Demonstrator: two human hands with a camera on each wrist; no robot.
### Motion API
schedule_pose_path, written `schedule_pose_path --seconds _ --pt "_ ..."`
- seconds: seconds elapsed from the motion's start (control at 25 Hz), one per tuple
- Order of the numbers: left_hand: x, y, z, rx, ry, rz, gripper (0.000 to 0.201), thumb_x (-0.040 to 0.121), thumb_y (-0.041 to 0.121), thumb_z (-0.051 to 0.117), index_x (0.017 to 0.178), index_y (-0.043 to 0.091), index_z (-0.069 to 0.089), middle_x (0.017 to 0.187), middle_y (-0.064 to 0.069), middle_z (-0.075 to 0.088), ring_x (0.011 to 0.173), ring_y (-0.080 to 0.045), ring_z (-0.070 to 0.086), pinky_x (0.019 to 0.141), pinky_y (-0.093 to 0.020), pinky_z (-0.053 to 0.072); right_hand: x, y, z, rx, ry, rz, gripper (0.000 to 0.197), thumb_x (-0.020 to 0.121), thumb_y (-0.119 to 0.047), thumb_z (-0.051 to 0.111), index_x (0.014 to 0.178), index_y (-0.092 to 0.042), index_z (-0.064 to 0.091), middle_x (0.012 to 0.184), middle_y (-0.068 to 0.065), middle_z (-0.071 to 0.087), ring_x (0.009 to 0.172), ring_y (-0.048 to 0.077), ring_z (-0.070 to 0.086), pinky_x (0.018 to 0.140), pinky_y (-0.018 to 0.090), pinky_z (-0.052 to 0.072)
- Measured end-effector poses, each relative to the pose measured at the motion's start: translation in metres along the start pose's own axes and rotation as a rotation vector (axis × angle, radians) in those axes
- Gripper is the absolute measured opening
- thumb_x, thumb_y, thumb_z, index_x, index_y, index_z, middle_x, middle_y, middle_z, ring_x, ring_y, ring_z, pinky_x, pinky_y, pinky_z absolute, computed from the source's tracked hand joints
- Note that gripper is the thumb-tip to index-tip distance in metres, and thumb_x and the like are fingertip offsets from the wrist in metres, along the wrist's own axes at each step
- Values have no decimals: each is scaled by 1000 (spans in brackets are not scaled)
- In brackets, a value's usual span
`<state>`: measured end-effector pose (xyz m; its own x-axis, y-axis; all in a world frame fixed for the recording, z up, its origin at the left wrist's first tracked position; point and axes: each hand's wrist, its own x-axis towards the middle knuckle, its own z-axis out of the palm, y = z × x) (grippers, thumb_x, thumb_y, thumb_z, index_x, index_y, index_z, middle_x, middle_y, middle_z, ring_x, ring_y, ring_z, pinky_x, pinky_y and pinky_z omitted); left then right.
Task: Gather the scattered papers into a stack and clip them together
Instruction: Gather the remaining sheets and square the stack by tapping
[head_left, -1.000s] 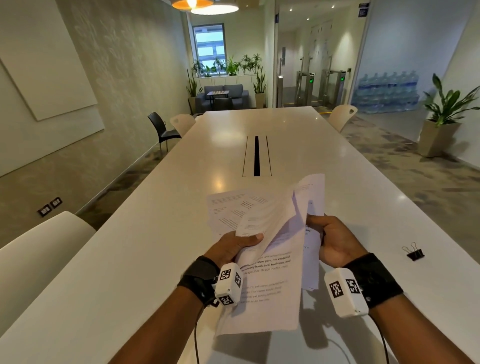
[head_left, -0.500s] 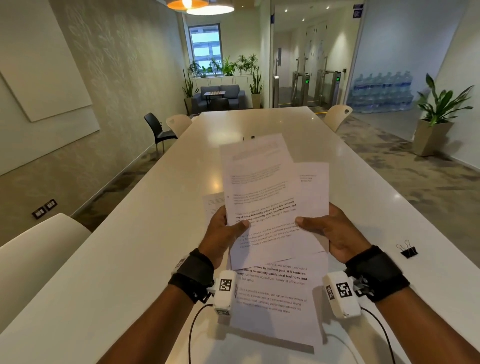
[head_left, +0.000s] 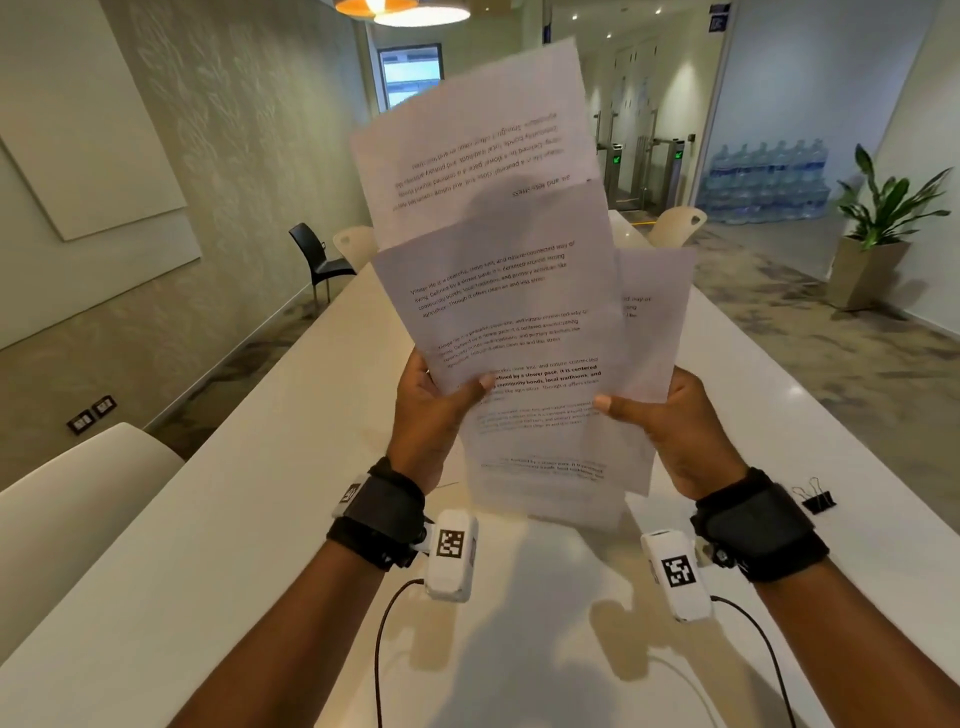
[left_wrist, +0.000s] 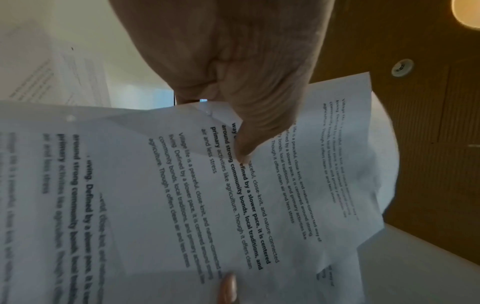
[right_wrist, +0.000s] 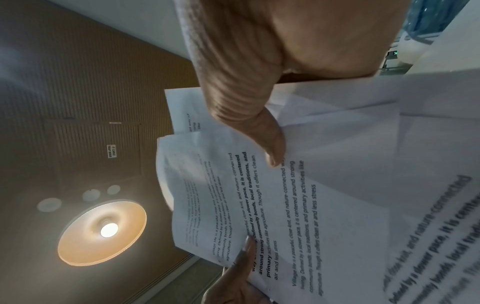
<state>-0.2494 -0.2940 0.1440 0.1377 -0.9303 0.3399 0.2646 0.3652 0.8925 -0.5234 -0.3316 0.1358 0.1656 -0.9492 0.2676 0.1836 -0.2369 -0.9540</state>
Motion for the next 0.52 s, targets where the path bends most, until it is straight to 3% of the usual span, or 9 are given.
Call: schedule_pose_path --seconds 0.08,0.2,0.4,0.52 --pt "-1 -1 5 2 8 27 61 95 -12 72 150 2 48 146 -12 70 131 -31 72 97 -41 66 -1 -2 0 8 -5 -18 45 86 4 81 129 -4 72 124 12 80 113 33 77 97 47 63" --pt "-2 -11 7 49 -4 22 61 95 -8 75 149 5 49 146 -11 69 131 -30 72 97 -40 66 -1 9 -5 22 0 27 49 84 5 83 131 -5 72 127 13 79 117 36 75 99 51 61" --pt "-6 -39 5 127 -17 -57 58 96 -3 78 147 10 54 144 -12 71 129 -31 73 101 -50 66 -8 39 -8 36 50 106 62 71 -1 90 130 -4 71 123 14 80 115 40 76 95 50 64" --pt "-9 -46 8 137 -21 -94 49 99 -3 73 144 6 55 139 -14 73 122 -35 76 93 -45 69 -9 45 -7 30 98 112 61 69 2 90 126 -1 71 121 16 80 113 43 75 96 54 64"
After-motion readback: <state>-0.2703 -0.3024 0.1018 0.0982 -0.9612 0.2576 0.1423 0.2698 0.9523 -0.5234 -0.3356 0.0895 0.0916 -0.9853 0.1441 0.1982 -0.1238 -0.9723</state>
